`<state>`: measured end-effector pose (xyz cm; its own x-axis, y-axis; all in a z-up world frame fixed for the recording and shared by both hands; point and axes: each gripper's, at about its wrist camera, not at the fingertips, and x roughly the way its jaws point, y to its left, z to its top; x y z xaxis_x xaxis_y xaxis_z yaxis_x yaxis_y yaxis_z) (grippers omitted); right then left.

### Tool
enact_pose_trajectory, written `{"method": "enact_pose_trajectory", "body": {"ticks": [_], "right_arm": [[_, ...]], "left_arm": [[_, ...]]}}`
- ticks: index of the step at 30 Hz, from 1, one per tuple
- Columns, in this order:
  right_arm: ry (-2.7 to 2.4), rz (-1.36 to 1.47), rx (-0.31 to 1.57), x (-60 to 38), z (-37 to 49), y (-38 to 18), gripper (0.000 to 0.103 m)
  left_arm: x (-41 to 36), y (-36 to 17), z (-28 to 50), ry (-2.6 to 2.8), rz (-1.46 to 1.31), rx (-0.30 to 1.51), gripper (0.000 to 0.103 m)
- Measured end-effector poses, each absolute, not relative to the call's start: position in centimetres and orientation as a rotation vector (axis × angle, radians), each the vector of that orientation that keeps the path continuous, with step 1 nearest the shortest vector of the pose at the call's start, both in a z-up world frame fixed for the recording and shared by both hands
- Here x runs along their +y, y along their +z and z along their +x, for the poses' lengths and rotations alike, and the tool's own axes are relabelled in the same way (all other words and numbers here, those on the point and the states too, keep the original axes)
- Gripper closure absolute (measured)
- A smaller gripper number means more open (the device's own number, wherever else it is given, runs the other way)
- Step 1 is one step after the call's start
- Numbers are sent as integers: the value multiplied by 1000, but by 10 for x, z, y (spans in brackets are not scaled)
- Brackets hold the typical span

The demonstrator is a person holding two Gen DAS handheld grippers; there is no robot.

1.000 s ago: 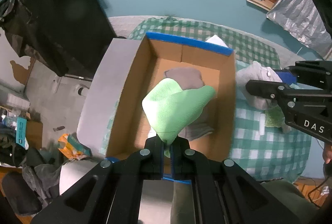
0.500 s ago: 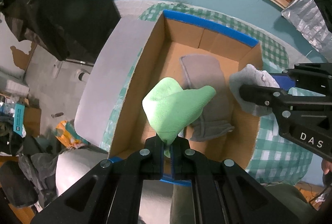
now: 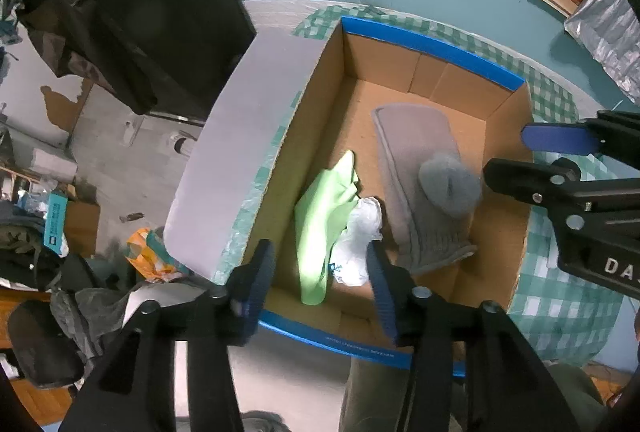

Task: Organize soft objects
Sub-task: 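Open both tools to drop the green cloth and grey sock into the box, then move both tools back over the remaining items on the checked sheet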

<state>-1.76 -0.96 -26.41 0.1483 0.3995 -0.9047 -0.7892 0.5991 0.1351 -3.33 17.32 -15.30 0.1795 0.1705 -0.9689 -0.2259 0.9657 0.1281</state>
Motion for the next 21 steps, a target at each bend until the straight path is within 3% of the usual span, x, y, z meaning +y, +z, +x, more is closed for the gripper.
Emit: {"method": "enact_pose_trajectory", "body": {"ticks": [9,21], "right_arm": [[873,-382,1087,-30,-20,-246,44],[848,-313,1077,-72,-22,-232,44]], "left_arm": [[162,-141,-37,276,-47,1341,39],[128,-120,-34,224,-22,1315,32]]}}
